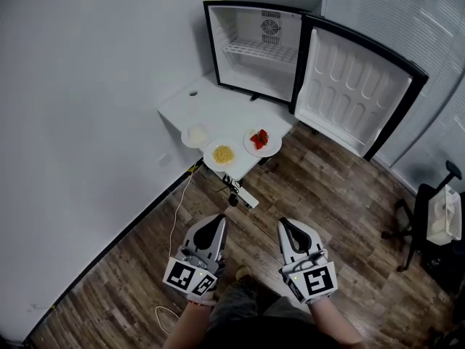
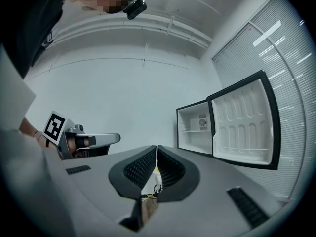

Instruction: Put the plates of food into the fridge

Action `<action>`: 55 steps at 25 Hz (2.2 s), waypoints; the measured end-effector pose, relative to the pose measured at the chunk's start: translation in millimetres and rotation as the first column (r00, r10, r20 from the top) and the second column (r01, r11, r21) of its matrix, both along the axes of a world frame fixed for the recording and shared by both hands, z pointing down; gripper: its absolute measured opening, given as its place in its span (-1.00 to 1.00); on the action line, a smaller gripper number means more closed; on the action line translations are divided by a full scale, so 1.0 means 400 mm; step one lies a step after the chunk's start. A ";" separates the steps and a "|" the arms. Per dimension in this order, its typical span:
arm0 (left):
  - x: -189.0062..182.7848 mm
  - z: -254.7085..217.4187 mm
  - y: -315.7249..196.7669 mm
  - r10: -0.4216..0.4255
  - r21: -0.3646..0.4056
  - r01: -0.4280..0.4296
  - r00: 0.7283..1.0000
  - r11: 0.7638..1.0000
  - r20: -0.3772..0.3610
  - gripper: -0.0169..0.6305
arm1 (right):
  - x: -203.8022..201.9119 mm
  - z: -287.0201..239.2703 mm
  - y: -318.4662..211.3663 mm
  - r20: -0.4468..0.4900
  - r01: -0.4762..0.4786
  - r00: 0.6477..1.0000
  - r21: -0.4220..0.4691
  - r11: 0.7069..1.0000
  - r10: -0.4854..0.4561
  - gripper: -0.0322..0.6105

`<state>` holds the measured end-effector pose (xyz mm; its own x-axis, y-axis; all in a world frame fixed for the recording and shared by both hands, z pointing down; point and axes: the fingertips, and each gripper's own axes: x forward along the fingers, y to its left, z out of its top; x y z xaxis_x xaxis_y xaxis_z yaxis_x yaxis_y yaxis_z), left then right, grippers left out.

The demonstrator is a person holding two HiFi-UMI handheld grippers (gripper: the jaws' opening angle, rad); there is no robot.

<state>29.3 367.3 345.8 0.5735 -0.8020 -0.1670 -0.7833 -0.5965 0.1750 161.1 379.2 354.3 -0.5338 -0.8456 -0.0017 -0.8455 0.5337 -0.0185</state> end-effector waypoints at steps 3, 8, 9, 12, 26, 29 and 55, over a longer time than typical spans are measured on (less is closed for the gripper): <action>-0.033 -0.005 -0.056 0.024 0.013 -0.024 1.000 1.000 0.006 -0.93 | -0.047 0.000 -0.055 -0.004 0.002 1.000 0.005 1.000 -0.002 -0.89; -0.079 0.001 -0.118 0.055 0.019 -0.055 0.998 0.998 -0.006 -0.93 | -0.113 0.015 -0.123 -0.023 -0.001 1.000 -0.001 1.000 0.001 -0.89; -0.090 0.004 -0.128 0.054 0.017 -0.053 0.999 0.998 -0.009 -0.93 | -0.120 0.025 -0.134 -0.033 -0.007 0.999 -0.016 1.000 0.007 -0.89; -0.122 0.010 -0.153 0.043 0.008 -0.043 0.999 0.999 -0.028 -0.93 | -0.154 0.042 -0.156 -0.017 0.003 1.000 -0.031 1.000 -0.004 -0.89; -0.193 0.061 -0.299 0.047 -0.019 -0.048 0.997 0.999 -0.060 -0.93 | -0.167 0.127 -0.305 -0.087 -0.051 0.995 -0.119 0.992 0.041 -0.88; -0.191 0.062 -0.358 0.064 -0.017 -0.065 0.997 0.998 -0.052 -0.93 | -0.141 0.181 -0.371 -0.059 -0.091 0.995 -0.193 0.977 0.081 -0.88; 0.034 0.084 -0.834 0.255 0.005 -0.255 0.963 0.967 -0.093 -0.93 | 0.125 0.553 -0.832 0.076 -0.353 0.845 -0.665 0.658 0.529 -0.46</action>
<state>42.9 33.6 379.2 0.7417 -0.6324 -0.2235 -0.5857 -0.7730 0.2439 211.0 46.5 575.7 -0.1521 -0.8402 0.5205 -0.8950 -0.1063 -0.4332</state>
